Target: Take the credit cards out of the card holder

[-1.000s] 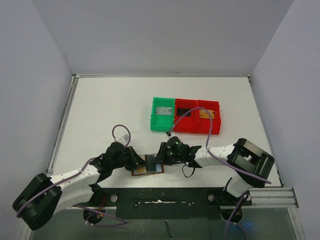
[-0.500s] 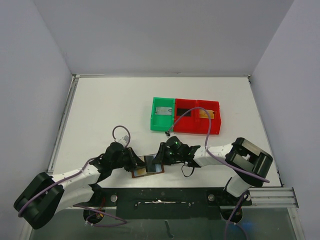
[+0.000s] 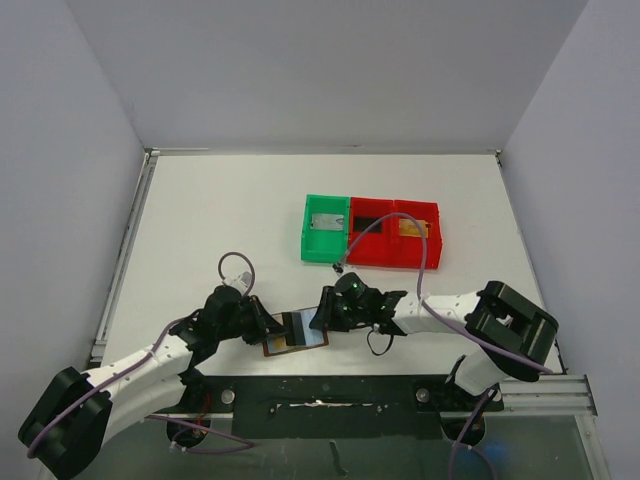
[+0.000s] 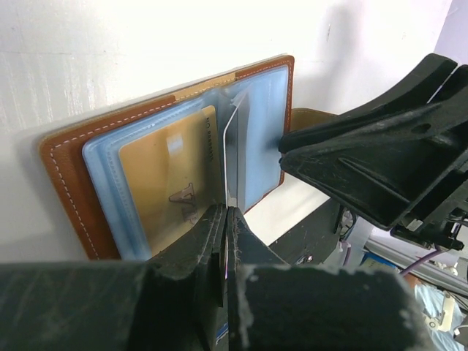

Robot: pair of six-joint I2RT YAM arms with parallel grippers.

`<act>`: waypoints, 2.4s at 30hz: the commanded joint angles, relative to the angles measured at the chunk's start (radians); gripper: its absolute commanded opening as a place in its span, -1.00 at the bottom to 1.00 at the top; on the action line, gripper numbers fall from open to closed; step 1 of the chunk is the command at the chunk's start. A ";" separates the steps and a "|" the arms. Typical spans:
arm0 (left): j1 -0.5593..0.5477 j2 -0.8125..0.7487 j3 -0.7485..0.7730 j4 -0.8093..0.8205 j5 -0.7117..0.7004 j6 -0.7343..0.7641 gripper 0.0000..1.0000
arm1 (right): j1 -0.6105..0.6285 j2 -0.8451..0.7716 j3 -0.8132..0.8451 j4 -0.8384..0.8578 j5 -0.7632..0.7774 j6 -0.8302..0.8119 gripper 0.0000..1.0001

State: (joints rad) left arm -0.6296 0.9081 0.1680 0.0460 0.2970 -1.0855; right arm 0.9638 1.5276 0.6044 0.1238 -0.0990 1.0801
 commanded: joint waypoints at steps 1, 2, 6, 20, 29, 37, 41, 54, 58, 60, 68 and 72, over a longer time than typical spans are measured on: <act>0.006 0.005 0.044 0.004 0.020 0.030 -1.00 | 0.010 -0.054 0.067 -0.079 -0.001 -0.069 -0.37; 0.005 0.009 0.046 0.006 0.019 0.030 -1.00 | 0.009 -0.051 0.077 -0.061 -0.014 -0.070 -0.35; 0.005 0.016 0.047 0.009 0.020 0.029 -1.00 | 0.014 0.015 0.123 0.026 -0.076 -0.065 -0.32; 0.006 0.042 -0.031 0.214 0.040 -0.088 -0.57 | 0.024 0.141 0.033 0.044 -0.037 0.064 -0.24; 0.005 0.067 0.001 0.154 0.034 -0.060 -1.00 | 0.024 0.074 0.024 -0.014 0.020 0.049 -0.23; 0.010 -0.174 0.182 -0.350 -0.157 0.025 -1.00 | 0.024 -0.077 0.044 -0.104 0.070 0.003 -0.21; 0.013 -0.237 0.250 -0.524 -0.200 0.042 -1.00 | 0.030 -0.125 0.058 -0.098 0.048 -0.018 -0.21; 0.014 -0.409 0.380 -0.739 -0.426 -0.006 -1.00 | 0.096 0.153 0.326 -0.108 -0.022 -0.087 -0.34; 0.013 -0.433 0.357 -0.710 -0.398 -0.017 -1.00 | 0.104 0.200 0.343 -0.132 -0.005 -0.073 -0.35; 0.014 -0.437 0.346 -0.694 -0.384 -0.019 -1.00 | 0.099 0.192 0.322 -0.138 0.015 -0.061 -0.35; 0.013 -0.429 0.325 -0.622 -0.357 -0.012 -1.00 | 0.063 0.089 0.187 -0.107 0.050 -0.009 -0.33; 0.014 -0.411 0.305 -0.525 -0.284 0.021 -1.00 | 0.062 0.020 0.169 -0.083 0.049 -0.039 -0.29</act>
State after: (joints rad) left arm -0.6201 0.4835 0.4808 -0.6289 -0.0574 -1.0927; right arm 1.0294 1.6379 0.7841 -0.0132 -0.0772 1.0554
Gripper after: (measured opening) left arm 0.007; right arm 0.340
